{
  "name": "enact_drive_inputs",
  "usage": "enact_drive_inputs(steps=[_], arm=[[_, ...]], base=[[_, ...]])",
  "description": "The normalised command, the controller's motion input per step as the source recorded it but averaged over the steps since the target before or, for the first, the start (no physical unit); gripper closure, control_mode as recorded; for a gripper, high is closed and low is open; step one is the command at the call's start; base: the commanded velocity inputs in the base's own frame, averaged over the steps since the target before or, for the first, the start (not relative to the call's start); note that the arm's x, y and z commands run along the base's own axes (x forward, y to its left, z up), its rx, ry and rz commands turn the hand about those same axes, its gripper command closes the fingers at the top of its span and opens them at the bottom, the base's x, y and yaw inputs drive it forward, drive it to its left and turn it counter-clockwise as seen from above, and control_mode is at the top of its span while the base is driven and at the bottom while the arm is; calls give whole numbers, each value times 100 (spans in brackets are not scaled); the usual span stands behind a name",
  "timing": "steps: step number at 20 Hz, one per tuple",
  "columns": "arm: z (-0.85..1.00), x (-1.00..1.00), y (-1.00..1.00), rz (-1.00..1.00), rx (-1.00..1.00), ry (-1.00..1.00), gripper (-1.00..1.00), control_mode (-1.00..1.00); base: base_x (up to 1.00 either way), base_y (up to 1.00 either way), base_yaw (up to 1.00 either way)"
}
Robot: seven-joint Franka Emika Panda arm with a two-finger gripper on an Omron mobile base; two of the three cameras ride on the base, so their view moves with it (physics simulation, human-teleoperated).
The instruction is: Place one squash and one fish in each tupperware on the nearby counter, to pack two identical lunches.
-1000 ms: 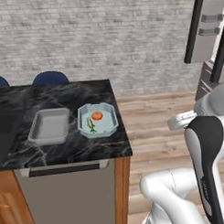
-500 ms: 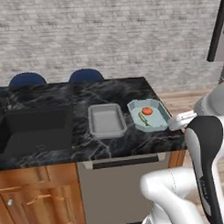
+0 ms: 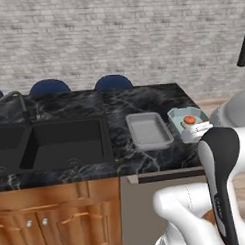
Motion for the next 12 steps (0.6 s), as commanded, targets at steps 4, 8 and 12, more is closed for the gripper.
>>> enact_drive_inputs(steps=[4,8,12], arm=[[0,0,0,0,0,0,100,100],[0,0,0,0,0,0,100,100],[0,0,0,0,0,0,100,100]], base=[[66,-1,-7],[59,0,-7],[42,10,-9]])
